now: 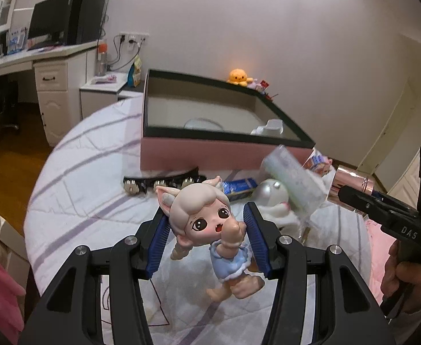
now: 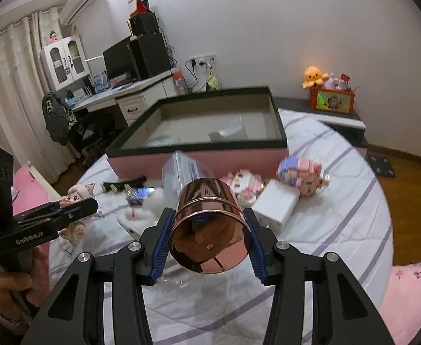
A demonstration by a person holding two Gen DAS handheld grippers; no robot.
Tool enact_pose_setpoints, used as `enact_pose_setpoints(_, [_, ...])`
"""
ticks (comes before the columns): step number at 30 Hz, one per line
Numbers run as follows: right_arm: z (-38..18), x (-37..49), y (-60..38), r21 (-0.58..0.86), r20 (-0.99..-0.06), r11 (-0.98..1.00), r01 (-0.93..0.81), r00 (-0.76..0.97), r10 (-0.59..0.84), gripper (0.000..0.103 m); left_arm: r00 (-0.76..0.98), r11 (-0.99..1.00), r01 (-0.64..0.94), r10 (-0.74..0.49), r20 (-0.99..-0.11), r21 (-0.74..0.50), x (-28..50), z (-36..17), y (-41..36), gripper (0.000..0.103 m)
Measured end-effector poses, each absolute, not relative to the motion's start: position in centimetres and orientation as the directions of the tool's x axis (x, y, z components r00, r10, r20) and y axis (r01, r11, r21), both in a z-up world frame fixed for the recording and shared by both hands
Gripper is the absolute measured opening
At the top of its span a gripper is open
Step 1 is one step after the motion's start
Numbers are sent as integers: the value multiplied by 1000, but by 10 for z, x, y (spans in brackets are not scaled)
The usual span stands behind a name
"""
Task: Organize rigid objects
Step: 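Place the doll and rose-gold jar into the pink box, opening both tools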
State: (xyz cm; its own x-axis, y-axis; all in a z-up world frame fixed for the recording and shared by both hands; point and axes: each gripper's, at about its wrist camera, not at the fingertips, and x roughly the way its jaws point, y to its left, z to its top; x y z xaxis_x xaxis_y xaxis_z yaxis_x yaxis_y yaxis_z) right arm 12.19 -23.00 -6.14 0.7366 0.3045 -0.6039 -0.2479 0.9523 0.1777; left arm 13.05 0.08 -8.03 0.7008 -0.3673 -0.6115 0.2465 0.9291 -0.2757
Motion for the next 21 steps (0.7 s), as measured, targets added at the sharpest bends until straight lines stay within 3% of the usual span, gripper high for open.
enact_pose_setpoints(8, [-15, 150, -215, 125, -543, 942, -311, 774, 327, 49, 765, 938, 269, -347, -543, -220, 153, -29, -1, 52])
enact_pose_setpoints(9, [-10, 158, -213, 127, -540, 939, -318, 772, 335, 49, 775, 940, 269, -340, -533, -210, 158, -22, -2, 41])
enact_pose_setpoints(11, [-1, 178, -209, 120, -534, 938, -326, 776, 337, 49, 781, 938, 279, -346, -519, -206, 175, -8, -5, 42])
enact_pose_setpoints(21, [-2, 280, -196, 115, -601, 942, -315, 733, 318, 49, 763, 940, 282, -341, -549, -191, 273, 0, -23, 41])
